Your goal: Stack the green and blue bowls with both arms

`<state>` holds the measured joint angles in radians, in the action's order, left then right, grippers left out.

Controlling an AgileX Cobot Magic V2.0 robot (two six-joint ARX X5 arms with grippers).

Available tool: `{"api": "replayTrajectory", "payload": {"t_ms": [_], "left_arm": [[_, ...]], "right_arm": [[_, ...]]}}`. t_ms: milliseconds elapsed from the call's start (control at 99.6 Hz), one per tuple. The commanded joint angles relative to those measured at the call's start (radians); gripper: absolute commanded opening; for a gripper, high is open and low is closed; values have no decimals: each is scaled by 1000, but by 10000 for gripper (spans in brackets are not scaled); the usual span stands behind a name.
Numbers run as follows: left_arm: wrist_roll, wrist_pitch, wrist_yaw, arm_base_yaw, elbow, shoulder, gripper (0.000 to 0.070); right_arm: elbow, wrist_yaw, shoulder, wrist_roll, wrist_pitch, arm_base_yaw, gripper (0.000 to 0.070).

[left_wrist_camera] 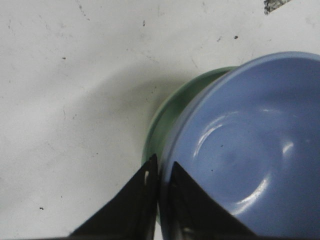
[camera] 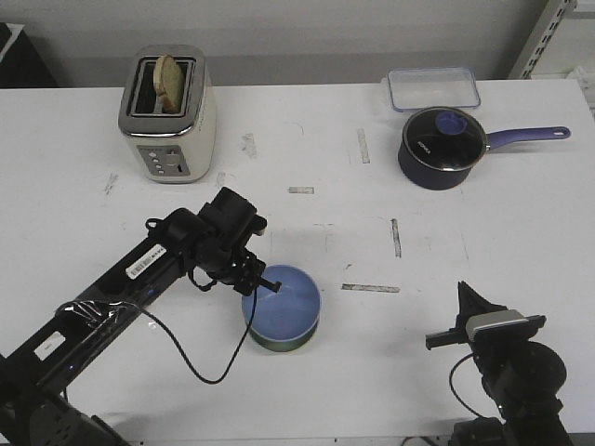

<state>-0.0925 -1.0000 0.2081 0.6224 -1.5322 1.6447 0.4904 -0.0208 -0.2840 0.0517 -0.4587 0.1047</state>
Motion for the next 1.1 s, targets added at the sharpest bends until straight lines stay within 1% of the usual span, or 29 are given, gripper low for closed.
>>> {"api": "replayTrajectory", "payload": {"t_ms": [0,20,40,90,100,110,151,161,171,181,221,271,351,422,472,522,552,572,582,622,642,662,683,693,743,813,843,944,1094], "left_arm": [[3,5,2,14,-15,15,13],[3,6,2,15,-15,15,33],[3,7,2,15,-15,15,70],[1,5,2,15,-15,15,201],[1,3,2,15,-15,15,245],[1,2,2,15,-15,15,260],[1,-1,2,15,-15,15,372],[1,-2,2,15,-15,15,411],[1,-2,2,15,-15,15,424],[1,-2,2,15,-15,15,457],[1,-1,2,16,-15,14,532],[0,-1,2,18,-15,14,585],[1,-2,2,19,-20,14,589],[2,-11,2,18,-37,14,582],[11,-22,-3,18,-55,14,553],[36,-35,-13,18,-81,14,496],[53,-45,-26,16,-102,14,436],[59,-49,-33,15,-111,14,410],[64,-53,-43,14,-119,14,380],[67,-57,-70,12,-140,14,302],[66,-57,-92,11,-151,14,254],[67,-56,-121,9,-163,13,192],[67,-55,-140,8,-170,13,154],[67,-54,-159,6,-176,12,118],[72,-50,-218,-5,-190,6,5],[85,-25,-272,-28,-192,-10,1],[90,-17,-279,-39,-192,-19,1],[90,40,-280,-94,-183,-60,1],[93,164,-280,-176,-121,-170,1]], "right_arm": [[-1,3,-6,-10,10,3,0],[-1,3,-6,-10,10,3,0],[-1,3,-6,-10,10,3,0],[-1,3,-6,-10,10,3,0],[-1,2,-6,-10,10,3,0],[-1,3,-6,-10,10,3,0],[-1,3,-6,-10,10,3,0],[-1,3,-6,-10,10,3,0],[-1,3,-6,-10,10,3,0],[-1,3,-6,-10,10,3,0],[-1,3,-6,-10,10,3,0],[-1,3,-6,-10,10,3,0],[-1,3,-6,-10,10,3,0],[-1,3,-6,-10,10,3,0],[-1,3,-6,-10,10,3,0],[-1,3,-6,-10,10,3,0],[-1,3,-6,-10,10,3,0],[-1,3,-6,-10,10,3,0],[-1,3,-6,-10,10,3,0],[-1,2,-6,-10,10,3,0],[-1,2,-6,-10,10,3,0],[-1,3,-6,-10,10,3,0],[-1,3,-6,-10,10,3,0],[-1,3,-6,-10,10,3,0],[-1,3,-6,-10,10,3,0],[-1,3,-6,-10,10,3,0],[-1,3,-6,-10,10,3,0],[-1,3,-6,-9,11,3,0],[-1,3,-6,-10,11,3,0]]}}
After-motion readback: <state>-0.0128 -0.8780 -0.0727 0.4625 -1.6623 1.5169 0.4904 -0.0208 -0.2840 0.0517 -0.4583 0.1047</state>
